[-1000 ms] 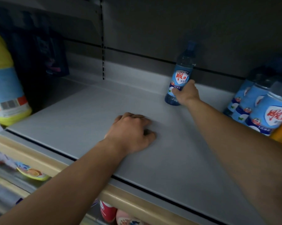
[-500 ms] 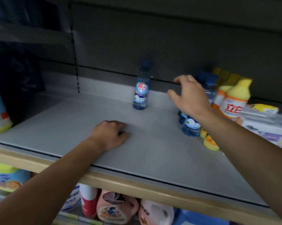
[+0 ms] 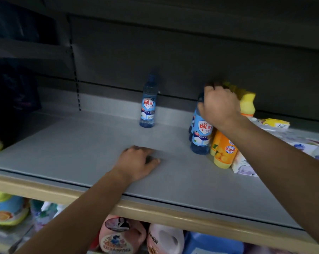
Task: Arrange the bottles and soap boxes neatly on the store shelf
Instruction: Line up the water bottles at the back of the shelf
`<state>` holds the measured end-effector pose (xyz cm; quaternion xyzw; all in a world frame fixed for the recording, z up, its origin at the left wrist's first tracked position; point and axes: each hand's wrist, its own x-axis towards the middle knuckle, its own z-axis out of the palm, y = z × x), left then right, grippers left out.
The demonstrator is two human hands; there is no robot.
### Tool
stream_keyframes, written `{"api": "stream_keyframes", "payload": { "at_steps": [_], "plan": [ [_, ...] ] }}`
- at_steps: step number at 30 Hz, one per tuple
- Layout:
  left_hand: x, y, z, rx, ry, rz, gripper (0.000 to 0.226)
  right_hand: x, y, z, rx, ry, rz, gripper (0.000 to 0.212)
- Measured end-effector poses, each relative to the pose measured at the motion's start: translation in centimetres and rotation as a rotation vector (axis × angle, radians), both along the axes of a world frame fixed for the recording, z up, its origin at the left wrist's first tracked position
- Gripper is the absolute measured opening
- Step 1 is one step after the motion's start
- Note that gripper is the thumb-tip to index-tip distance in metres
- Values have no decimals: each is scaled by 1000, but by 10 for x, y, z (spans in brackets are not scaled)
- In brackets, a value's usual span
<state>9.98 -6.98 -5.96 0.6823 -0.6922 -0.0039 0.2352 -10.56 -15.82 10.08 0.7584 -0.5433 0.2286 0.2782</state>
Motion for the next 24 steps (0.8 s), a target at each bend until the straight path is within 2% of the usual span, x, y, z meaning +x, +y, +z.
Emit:
{"api": "stream_keyframes", "payload": {
  "at_steps": [3,5,9,13,15,17,21,22,24],
  "plan": [
    [0,0,-1,-10,2,-9,46,5,10,-2,99,-219,254,29],
    [1,0,0,-21,58,-31,46,10,16,-3,138,-204,341,29],
    [3,5,2,-163,355,-87,49,18,28,-6,115,-253,463,33],
    [-1,13,7,-202,516,-188,71,29,37,-1,110,-491,551,34],
    [-3,16,10,-190,605,-293,72,37,39,2,192,-651,574,31],
    [-5,19,11,-202,724,-353,63,46,38,3,279,-787,621,27],
    [-6,24,13,-187,874,-349,54,55,26,-5,331,-887,631,30],
    [-6,25,13,-148,925,-356,52,55,23,-13,384,-945,616,37],
    [-5,25,14,-49,1053,-366,54,58,20,-38,645,-1172,619,43]
  ]
}}
